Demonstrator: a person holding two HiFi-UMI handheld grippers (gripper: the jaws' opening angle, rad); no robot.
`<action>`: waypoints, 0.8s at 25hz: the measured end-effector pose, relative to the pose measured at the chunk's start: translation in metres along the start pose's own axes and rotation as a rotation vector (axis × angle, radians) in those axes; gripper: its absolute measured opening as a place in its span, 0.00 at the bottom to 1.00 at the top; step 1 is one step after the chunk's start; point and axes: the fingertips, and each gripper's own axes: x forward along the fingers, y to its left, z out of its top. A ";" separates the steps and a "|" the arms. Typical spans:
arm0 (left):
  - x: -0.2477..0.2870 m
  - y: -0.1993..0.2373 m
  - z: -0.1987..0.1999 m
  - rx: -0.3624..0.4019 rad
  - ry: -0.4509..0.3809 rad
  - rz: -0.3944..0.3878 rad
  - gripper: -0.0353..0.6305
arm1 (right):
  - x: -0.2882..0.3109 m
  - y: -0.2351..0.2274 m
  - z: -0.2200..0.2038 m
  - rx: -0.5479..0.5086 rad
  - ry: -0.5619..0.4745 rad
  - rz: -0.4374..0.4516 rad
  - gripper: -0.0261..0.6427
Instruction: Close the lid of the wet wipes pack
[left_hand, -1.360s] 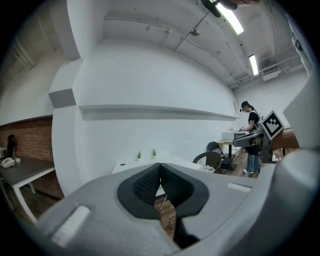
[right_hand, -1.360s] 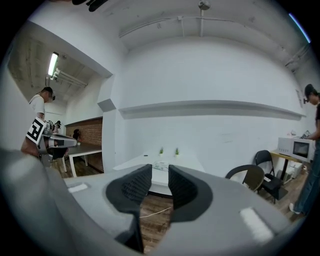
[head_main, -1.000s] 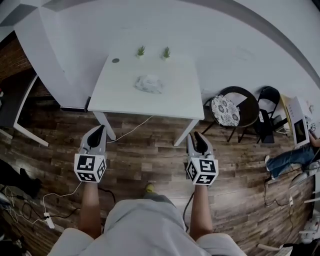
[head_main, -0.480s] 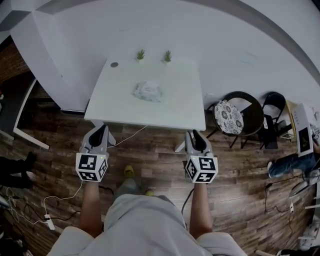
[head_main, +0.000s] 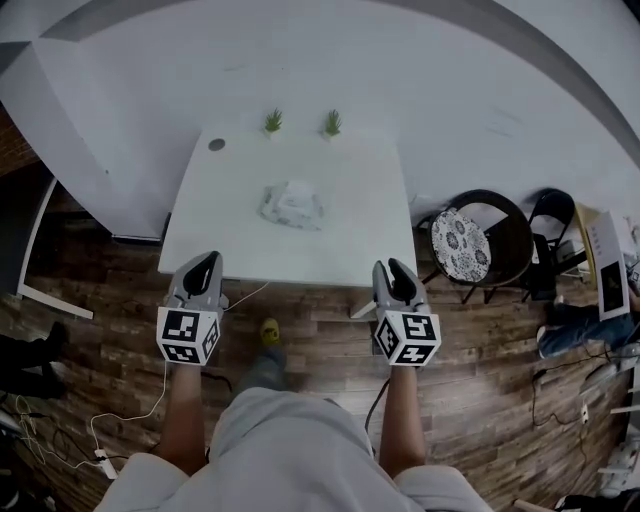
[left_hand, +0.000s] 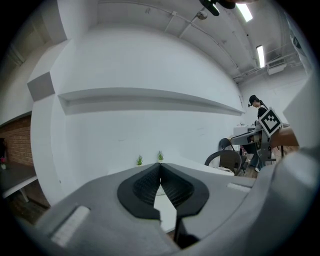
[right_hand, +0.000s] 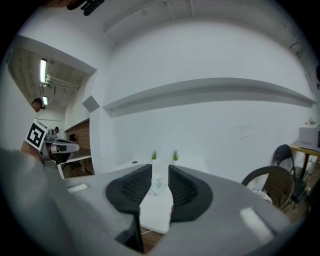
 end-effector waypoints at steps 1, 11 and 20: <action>0.013 0.006 0.000 -0.001 0.003 -0.007 0.06 | 0.013 -0.002 0.002 0.002 0.003 -0.005 0.20; 0.133 0.072 0.009 -0.011 0.030 -0.069 0.06 | 0.131 -0.018 0.027 0.023 0.040 -0.049 0.20; 0.216 0.115 0.010 -0.018 0.049 -0.131 0.06 | 0.212 -0.028 0.047 0.036 0.049 -0.102 0.20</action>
